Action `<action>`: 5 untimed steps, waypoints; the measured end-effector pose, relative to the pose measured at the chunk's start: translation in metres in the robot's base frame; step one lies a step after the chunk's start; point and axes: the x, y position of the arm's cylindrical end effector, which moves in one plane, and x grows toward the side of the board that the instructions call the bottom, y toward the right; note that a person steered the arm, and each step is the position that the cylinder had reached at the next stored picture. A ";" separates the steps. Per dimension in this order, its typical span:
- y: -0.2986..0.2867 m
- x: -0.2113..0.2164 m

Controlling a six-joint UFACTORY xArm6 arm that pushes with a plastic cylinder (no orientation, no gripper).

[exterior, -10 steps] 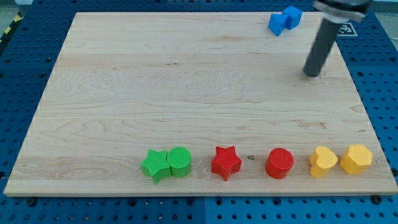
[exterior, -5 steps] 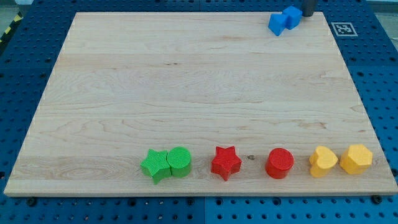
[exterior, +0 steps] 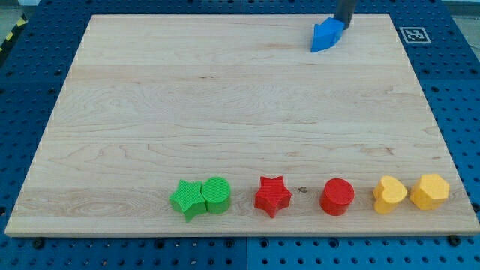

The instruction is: Push the blue cube along with the blue triangle towards the bottom left

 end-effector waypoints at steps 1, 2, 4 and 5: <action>-0.015 0.011; -0.029 0.041; -0.087 0.070; -0.120 0.089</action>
